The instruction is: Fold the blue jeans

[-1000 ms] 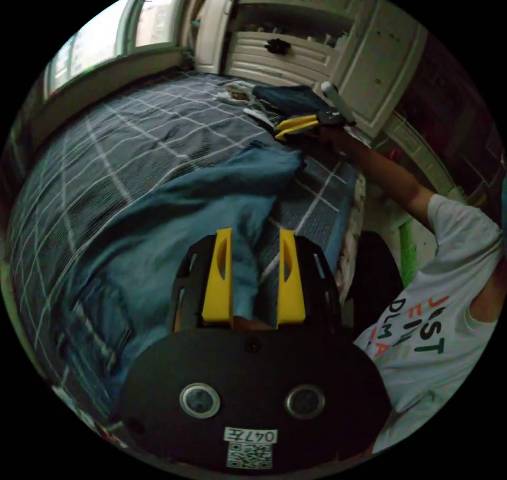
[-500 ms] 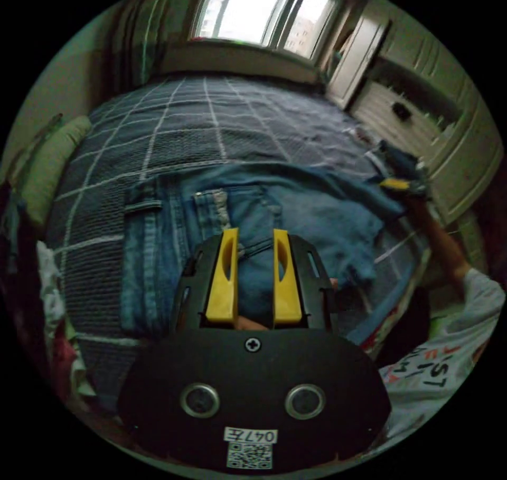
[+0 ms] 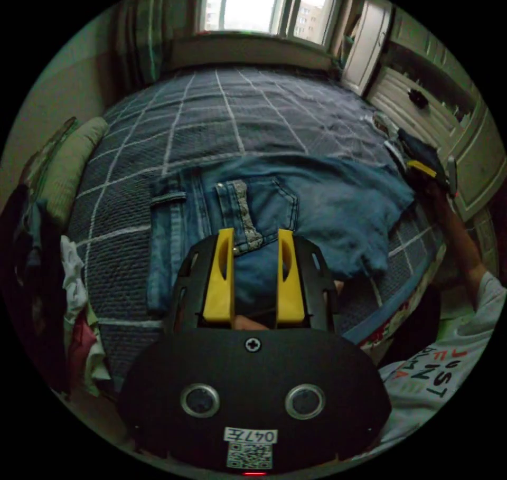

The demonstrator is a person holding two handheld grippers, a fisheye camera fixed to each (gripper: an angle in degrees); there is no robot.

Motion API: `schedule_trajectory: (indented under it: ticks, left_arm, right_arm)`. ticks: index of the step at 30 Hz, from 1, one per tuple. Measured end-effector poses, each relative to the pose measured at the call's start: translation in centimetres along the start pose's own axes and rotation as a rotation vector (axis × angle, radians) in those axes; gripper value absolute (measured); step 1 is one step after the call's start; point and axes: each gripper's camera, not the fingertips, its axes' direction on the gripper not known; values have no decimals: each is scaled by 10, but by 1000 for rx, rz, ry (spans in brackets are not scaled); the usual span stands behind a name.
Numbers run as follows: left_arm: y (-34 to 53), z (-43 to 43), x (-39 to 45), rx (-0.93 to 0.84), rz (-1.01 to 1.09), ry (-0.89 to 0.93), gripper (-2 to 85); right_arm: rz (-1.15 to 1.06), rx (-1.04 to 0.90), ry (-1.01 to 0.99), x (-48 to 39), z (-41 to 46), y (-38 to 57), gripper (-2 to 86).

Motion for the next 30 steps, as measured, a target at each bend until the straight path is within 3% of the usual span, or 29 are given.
schedule_trajectory:
  ticks: [5, 8, 12, 16, 24, 30]
  left_arm:
    - [68, -59, -66, 148, -226, -91, 142]
    - [100, -69, -105, 154, -353, -60, 170]
    - [133, -66, -136, 68, -447, -82, 226]
    - [158, -49, -159, -4, -486, 48, 241]
    - [181, -35, -166, 52, -513, 231, 113]
    - [203, -47, -170, 196, -654, 376, 60]
  right_arm:
    - [-132, 63, -112, -85, -63, 24, 17]
    - [-174, -65, -119, -139, -66, 36, 21]
    - [-254, 277, -283, -242, -168, 45, 41]
    - [-434, 330, -467, -366, -221, 42, 92]
    - [-741, 214, -312, -490, -218, 35, 64]
    - [-667, 174, -310, -497, -233, 37, 5]
